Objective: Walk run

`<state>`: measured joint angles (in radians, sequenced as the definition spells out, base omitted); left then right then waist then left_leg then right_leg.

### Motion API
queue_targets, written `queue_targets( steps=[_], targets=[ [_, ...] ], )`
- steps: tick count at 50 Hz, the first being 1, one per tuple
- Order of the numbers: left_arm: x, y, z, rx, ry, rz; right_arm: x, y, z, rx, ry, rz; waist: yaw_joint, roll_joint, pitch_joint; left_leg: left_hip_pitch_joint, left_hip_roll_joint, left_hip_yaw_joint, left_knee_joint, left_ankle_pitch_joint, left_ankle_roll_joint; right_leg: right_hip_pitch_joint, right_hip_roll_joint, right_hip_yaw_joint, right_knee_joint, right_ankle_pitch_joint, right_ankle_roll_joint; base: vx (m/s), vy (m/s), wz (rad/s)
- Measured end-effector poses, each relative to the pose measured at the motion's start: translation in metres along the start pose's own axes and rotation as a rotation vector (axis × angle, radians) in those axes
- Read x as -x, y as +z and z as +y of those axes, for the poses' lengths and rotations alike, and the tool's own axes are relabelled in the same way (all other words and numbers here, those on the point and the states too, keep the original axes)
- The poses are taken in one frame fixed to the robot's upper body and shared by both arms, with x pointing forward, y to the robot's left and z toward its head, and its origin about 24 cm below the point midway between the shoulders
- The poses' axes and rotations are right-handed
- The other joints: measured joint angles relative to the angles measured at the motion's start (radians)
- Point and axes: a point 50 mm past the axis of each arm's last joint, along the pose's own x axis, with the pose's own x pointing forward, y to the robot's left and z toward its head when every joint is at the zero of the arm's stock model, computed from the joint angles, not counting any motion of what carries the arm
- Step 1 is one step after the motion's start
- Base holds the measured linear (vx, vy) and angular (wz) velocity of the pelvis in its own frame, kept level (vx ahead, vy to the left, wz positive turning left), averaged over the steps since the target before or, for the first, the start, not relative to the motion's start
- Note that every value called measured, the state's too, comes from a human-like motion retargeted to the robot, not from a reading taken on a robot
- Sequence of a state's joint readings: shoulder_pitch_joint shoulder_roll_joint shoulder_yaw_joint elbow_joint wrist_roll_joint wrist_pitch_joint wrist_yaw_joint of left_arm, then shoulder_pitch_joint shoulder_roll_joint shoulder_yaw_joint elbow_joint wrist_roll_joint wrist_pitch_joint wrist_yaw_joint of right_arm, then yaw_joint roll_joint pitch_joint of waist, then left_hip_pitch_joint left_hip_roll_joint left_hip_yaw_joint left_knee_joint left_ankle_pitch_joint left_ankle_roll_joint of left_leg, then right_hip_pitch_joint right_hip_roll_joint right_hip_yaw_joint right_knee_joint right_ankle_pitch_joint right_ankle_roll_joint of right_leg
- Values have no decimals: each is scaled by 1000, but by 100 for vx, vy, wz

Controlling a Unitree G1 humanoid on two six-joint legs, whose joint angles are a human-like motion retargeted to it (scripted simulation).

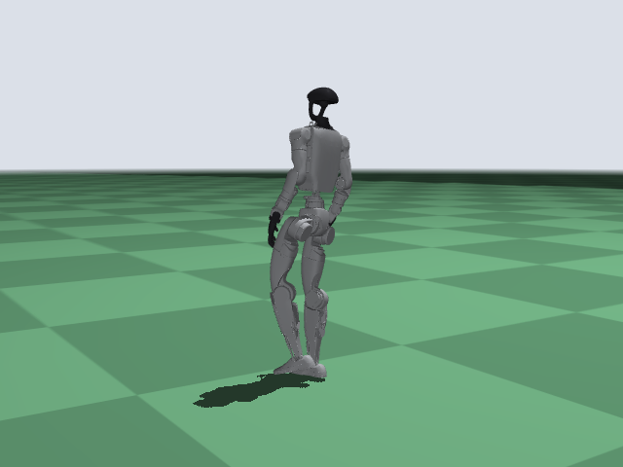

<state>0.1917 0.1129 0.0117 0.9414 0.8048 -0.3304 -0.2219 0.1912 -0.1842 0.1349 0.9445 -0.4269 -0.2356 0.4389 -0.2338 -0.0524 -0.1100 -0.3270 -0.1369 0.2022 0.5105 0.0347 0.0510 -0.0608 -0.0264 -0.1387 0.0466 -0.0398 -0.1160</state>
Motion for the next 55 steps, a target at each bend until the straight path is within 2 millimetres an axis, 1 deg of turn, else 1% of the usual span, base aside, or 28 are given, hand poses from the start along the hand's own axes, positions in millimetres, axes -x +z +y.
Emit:
queue_targets(
  steps=[3,6,7,10,11,12,13,15,17,18,20,22,23,25,27,28,30,33,35,37,40,42,45,48,50,52,53,55],
  targets=[
    [-2,5,2,-22,9,-4,-1,-4,6,-70,13,-3,29,37,28,-45,0,-22,-197,1,-12,56,75,19,-3,-41,-18,57,-25,-51],
    [-4,8,4,-63,14,-2,-1,-6,7,-101,22,-2,59,57,52,-89,0,-42,-380,-8,-28,117,127,35,-3,-82,-33,72,-28,-65],
    [-4,8,5,-72,16,1,-1,-6,7,-99,27,3,70,59,56,-102,-2,-42,-439,-15,-43,137,138,42,-3,-95,-36,68,-27,-78],
    [-4,7,3,-71,2,13,-1,-7,5,-75,44,28,92,58,54,-122,-19,-13,-594,-47,-124,184,159,51,3,-133,-43,72,-25,-57],
    [-4,6,-1,-58,-14,18,-1,-9,7,-70,50,34,103,54,54,-120,-15,0,-589,-50,-135,207,162,55,5,-144,-44,75,-21,-62],
    [-4,5,-5,-45,-29,23,0,-10,8,-66,58,41,114,52,53,-116,-10,6,-579,-49,-139,227,166,63,9,-151,-44,85,-21,-78],
    [-4,5,-8,-32,-44,26,0,-12,11,-64,68,48,125,51,52,-110,-5,1,-556,-40,-128,243,175,79,17,-152,-40,87,-20,-72],
    [-6,7,0,6,-62,16,-2,-14,14,-63,97,69,137,44,29,-117,2,-24,-493,-38,-67,245,172,73,45,-131,-19,95,-19,-58],
    [-5,10,7,20,-18,0,-2,-19,19,-87,113,89,157,27,3,-91,5,30,-479,8,-18,256,147,39,75,-60,23,104,-17,-48],
    [-5,10,10,15,7,-3,-2,-20,21,-112,112,93,167,18,-12,-80,-20,-29,-484,45,20,257,134,18,97,-2,48,91,-16,-35],
    [-4,7,12,14,16,17,-3,-21,25,-159,99,82,179,-5,-42,-59,-36,-29,-467,63,87,246,100,-12,167,176,102,93,-17,-22],
    [-4,2,8,67,-41,51,-6,-18,31,-159,100,64,151,-8,-51,-42,-13,-44,-417,25,104,197,110,26,306,368,163,101,-20,2],
    [-4,-1,8,99,-67,67,-8,-15,33,-143,100,54,136,-3,-43,-27,-1,-61,-393,1,113,161,129,51,400,446,182,96,-19,-3],
    [-3,-4,11,120,-93,96,-10,-7,27,-71,82,36,135,7,-21,29,13,-49,-383,-40,129,75,149,85,617,563,215,88,-16,-29],
    [-2,-7,13,99,-113,109,-9,2,13,34,45,22,136,51,-18,76,47,-60,-406,-63,127,10,152,45,673,525,221,78,-13,-32],
    [-2,-8,12,91,-130,120,-9,5,8,75,17,13,131,63,-17,98,48,-62,-412,-76,129,-27,140,29,704,464,198,68,-11,-13],
    [-1,-13,4,77,-181,152,-7,12,1,95,-49,-26,117,78,-11,140,47,-70,-426,-92,127,-93,126,29,718,368,171,75,-11,25],
    [0,-15,-5,21,-248,174,-4,20,-5,46,-138,-122,47,101,-1,201,24,-151,-450,-110,132,-186,112,34,642,207,179,71,-12,112],
    [1,-17,-10,1,-246,177,-2,24,-6,31,-172,-174,15,98,-1,235,-4,-181,-461,-128,139,-233,64,21,531,157,211,67,-17,85],
    [0,-17,-14,22,-223,178,-1,26,-7,20,-191,-204,-6,76,0,270,-42,-199,-468,-149,147,-270,11,14,400,148,244,67,-21,56],
    [0,-18,-23,73,-232,186,-1,25,-5,-5,-188,-211,-27,35,10,337,-96,-226,-468,-186,156,-310,-47,46,214,149,275,67,-26,52],
    [0,-20,-25,84,-258,202,-2,25,-4,-17,-175,-206,-44,22,20,383,-111,-254,-465,-208,156,-343,-66,81,121,123,288,66,-28,72],
    [0,-21,-26,77,-278,217,-1,24,-5,-28,-177,-206,-74,32,26,439,-100,-287,-456,-239,153,-389,-84,86,3,69,312,70,-31,79],
    [1,-22,-27,68,-271,220,-1,23,-6,-30,-181,-192,-92,55,15,468,-78,-298,-438,-253,145,-411,-87,50,-61,41,293,72,-39,56],
    [1,-24,-28,69,-268,221,-2,24,-5,-46,-171,-188,-103,65,4,481,-67,-297,-421,-239,130,-410,-90,23,-48,38,263,77,-48,58],
    [3,-27,-32,86,-275,234,-1,24,-5,-61,-177,-189,-115,75,-13,490,-51,-302,-394,-197,99,-395,-90,-32,-10,80,198,77,-49,65],
    [4,-29,-35,105,-281,245,-1,24,-6,-67,-191,-189,-123,79,-22,497,-42,-302,-375,-163,79,-382,-95,-79,-4,120,187,84,-57,64],
    [6,-33,-42,155,-288,260,0,22,-6,-81,-213,-183,-136,84,-39,503,-26,-300,-332,-79,40,-356,-74,-21,-1,180,177,81,-58,40]
  ],
)
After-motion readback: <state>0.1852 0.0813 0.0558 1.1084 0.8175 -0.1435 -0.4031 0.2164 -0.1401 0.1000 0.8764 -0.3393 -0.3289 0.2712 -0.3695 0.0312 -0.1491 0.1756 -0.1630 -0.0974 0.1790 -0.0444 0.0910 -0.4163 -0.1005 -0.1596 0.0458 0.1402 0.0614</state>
